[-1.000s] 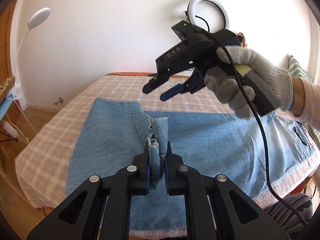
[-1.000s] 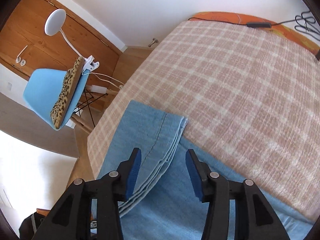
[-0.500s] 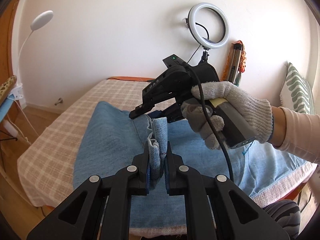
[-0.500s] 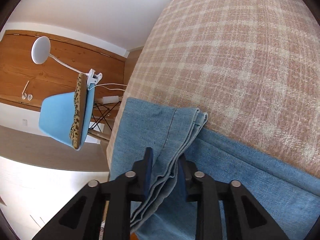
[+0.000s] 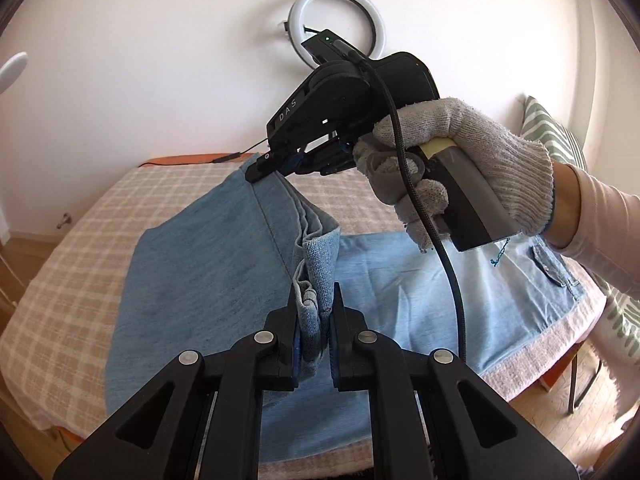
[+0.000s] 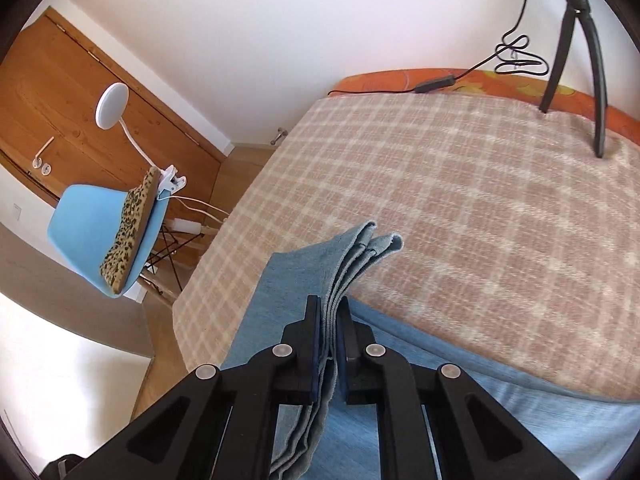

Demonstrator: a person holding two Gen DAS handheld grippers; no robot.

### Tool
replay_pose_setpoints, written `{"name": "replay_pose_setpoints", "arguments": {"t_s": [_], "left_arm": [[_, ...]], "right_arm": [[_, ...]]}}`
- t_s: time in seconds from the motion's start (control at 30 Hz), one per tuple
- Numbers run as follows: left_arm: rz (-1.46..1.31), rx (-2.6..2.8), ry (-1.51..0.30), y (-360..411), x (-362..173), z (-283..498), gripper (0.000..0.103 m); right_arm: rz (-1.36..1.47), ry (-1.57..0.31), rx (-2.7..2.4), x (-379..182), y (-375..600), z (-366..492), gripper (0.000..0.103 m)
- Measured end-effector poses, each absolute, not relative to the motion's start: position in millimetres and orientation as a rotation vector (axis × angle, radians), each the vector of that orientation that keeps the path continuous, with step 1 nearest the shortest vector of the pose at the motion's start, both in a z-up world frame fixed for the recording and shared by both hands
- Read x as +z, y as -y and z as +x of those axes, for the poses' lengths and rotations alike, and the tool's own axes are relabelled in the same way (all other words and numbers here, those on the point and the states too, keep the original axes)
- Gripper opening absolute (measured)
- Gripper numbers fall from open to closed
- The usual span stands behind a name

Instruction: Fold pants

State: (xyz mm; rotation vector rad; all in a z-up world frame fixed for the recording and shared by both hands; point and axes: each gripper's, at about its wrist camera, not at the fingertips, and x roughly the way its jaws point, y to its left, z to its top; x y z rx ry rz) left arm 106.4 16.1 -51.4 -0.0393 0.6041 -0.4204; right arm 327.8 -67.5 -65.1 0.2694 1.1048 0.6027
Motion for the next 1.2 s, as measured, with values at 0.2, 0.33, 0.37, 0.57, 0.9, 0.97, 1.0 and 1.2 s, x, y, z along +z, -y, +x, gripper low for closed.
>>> {"name": "replay_pose_setpoints", "arguments": {"t_s": [0.2, 0.33, 0.37, 0.57, 0.9, 0.97, 1.0, 1.2], "left_arm": [[-0.066, -0.525, -0.62, 25.2, -32.3, 108.9, 0.009], [-0.03, -0.583, -0.606, 57.6, -17.5, 102.5, 0.009], [-0.026, -0.6, -0.606, 65.5, -14.4, 101.2, 0.009], [-0.027, -0.69, -0.619, 108.1, -5.7, 96.8, 0.009], [0.023, -0.822, -0.639, 182.9, -8.6, 78.7, 0.009], [0.03, -0.844, -0.647, 198.3, -8.0, 75.3, 0.009], [0.032, -0.854, -0.65, 205.2, -7.5, 74.0, 0.009], [0.031, -0.907, -0.657, 243.1, -0.7, 65.4, 0.009]], "right_arm": [[0.282, -1.07, 0.528, -44.5, 128.4, 313.2, 0.005], [0.296, -1.049, 0.484, -32.8, 168.8, 300.5, 0.004], [0.297, -1.045, 0.473, -30.8, 179.0, 296.6, 0.005], [0.312, -1.018, 0.411, -19.6, 236.5, 273.1, 0.005], [0.316, -1.007, 0.302, -18.0, 321.3, 237.2, 0.004], [0.315, -1.007, 0.284, -19.6, 337.0, 230.5, 0.004], [0.316, -1.005, 0.275, -19.5, 343.2, 227.7, 0.004], [0.317, -0.995, 0.219, -19.9, 384.7, 208.1, 0.004]]}}
